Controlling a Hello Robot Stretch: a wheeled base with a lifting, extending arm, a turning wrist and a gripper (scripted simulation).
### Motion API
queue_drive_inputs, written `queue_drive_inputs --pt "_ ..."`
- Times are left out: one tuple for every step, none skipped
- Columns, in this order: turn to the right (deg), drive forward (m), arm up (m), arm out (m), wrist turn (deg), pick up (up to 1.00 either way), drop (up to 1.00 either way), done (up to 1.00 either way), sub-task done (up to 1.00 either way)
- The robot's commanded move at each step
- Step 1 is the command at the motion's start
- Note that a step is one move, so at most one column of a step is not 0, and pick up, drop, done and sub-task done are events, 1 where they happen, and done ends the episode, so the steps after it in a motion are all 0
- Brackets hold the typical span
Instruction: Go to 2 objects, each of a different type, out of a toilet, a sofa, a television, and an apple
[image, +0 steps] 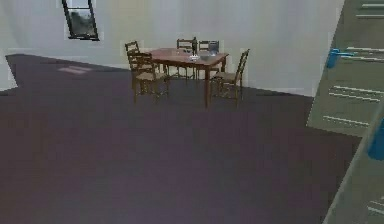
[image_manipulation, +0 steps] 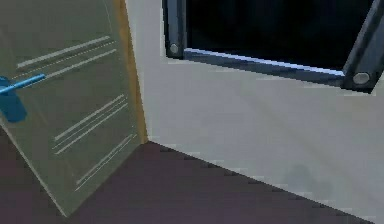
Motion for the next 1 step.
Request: queue_drive_inputs --pt "6.0 0.0 0.0 0.0 0.0 0.0 0.0 0.0 0.0"
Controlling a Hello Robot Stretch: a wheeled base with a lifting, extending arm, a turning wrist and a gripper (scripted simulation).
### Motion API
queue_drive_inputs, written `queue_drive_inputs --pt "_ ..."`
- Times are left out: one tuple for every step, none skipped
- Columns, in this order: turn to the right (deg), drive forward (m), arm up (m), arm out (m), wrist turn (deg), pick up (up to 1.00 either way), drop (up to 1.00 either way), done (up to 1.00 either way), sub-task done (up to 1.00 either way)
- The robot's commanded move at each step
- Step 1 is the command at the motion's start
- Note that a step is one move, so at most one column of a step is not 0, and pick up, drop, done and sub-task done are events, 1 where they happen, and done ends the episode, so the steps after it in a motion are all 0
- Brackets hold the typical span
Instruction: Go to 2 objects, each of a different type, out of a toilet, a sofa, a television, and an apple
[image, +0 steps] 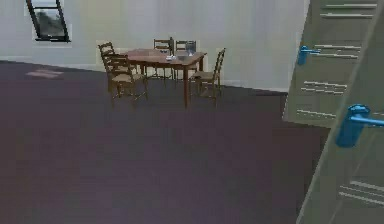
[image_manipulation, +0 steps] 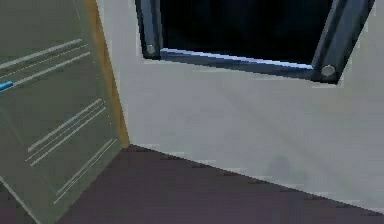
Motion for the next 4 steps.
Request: queue_drive_inputs --pt "0.0 0.7 0.0 0.0 0.0 0.0 0.0 0.0 0.0" --pt "18.0 0.0 0.0 0.0 0.0 0.0 0.0 0.0 0.0" --pt "0.0 0.85 0.0 0.0 0.0 0.0 0.0 0.0 0.0" --pt "45.0 0.0 0.0 0.0 0.0 0.0 0.0 0.0 0.0"
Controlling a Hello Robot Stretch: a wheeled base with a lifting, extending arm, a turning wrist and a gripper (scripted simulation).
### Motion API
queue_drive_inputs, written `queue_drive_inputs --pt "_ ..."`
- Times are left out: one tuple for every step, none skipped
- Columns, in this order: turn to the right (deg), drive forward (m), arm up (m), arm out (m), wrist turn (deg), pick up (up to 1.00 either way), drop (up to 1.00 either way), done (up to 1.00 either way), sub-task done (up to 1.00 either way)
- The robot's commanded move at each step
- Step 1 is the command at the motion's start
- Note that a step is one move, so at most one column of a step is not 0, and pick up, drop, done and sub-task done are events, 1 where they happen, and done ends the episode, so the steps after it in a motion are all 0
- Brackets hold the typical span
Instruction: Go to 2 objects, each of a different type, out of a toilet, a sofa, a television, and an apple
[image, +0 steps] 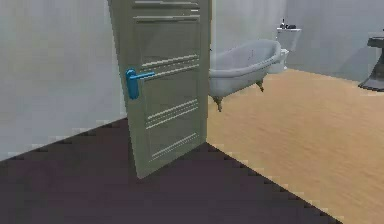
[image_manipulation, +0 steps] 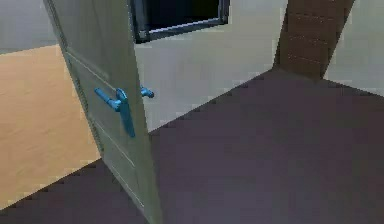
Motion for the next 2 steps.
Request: queue_drive_inputs --pt "0.0 0.5 0.0 0.0 0.0 0.0 0.0 0.0 0.0" --pt "36.0 0.0 0.0 0.0 0.0 0.0 0.0 0.0 0.0"
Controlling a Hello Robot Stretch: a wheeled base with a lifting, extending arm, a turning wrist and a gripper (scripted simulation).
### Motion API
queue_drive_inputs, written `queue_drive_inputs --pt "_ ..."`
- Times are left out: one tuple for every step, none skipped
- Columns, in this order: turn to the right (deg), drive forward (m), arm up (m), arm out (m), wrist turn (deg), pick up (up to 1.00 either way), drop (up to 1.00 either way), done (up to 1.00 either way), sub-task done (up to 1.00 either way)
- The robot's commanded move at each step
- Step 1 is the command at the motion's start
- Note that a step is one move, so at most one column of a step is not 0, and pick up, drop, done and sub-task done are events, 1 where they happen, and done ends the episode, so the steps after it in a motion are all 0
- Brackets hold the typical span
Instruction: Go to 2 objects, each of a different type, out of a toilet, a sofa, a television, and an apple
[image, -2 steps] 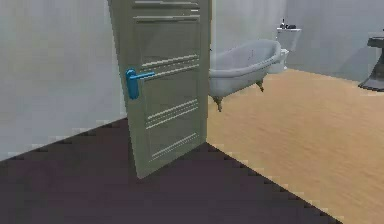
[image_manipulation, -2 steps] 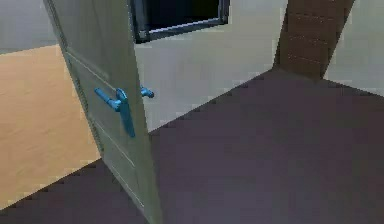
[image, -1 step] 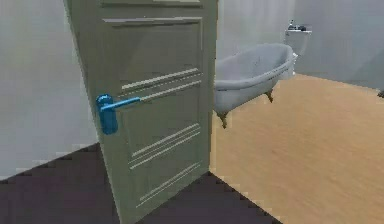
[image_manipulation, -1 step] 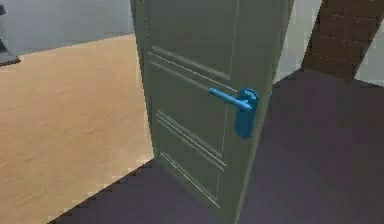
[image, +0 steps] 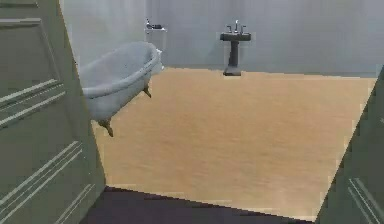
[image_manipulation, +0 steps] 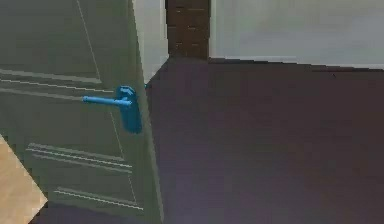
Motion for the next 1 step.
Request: queue_drive_inputs --pt "0.0 1.0 0.0 0.0 0.0 0.0 0.0 0.0 0.0"
